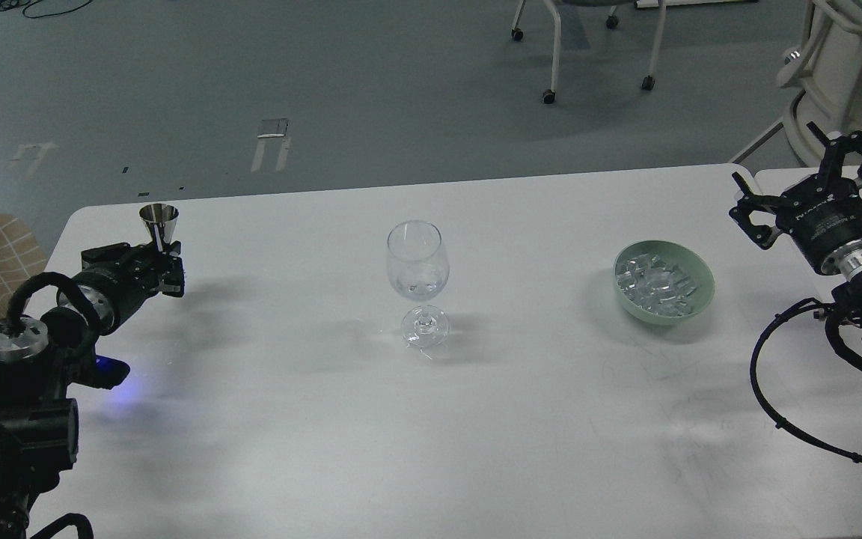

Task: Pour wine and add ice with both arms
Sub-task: 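Lower the jigger onto the table with the left gripper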

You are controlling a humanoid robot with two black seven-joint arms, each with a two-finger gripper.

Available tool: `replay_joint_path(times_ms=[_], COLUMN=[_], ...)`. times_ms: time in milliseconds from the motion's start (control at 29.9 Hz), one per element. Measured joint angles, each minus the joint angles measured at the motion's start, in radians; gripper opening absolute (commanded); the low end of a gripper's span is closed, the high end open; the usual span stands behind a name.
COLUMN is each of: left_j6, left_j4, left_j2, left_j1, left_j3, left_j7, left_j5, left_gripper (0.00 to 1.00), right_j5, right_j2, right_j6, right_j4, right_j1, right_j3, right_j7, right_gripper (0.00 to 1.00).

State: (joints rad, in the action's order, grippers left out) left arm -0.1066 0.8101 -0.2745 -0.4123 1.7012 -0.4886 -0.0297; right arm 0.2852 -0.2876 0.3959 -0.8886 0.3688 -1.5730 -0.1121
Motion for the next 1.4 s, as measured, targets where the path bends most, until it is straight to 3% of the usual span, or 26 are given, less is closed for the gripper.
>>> replay_joint_path(times_ms=[167, 835, 1303, 1403], left_j6=[0.002, 0.017, 0.029, 0.033], left_j4=[-0.021, -0.018, -0.015, -0.015], left_j2=[0.002, -0.002, 0.0, 0.0], left_j1=[-0.001, 0.005, -0.003, 0.0], left_j3=[-0.004, -0.023, -0.023, -0.023], left_j7=[0.0, 0.0, 0.0, 0.0], left_j5=[0.0, -0.003, 0.006, 0.007], left_gripper=[0.02, 0.34, 0.4, 0.54], right_j5=[0.0, 0.0, 0.0, 0.0], right_j2=[0.0, -0.003, -0.004, -0.004], right_j6=[0.0, 0.0, 0.0, -0.001], right_j4=[0.0, -0.001, 0.003, 0.003], right_j1=[0.001, -0.005, 0.003, 0.006], right_j3=[0.006, 0.007, 0.007, 0.007], right_j7=[0.0, 0.0, 0.0, 0.0], right_gripper=[1.0, 1.0, 1.0, 1.0])
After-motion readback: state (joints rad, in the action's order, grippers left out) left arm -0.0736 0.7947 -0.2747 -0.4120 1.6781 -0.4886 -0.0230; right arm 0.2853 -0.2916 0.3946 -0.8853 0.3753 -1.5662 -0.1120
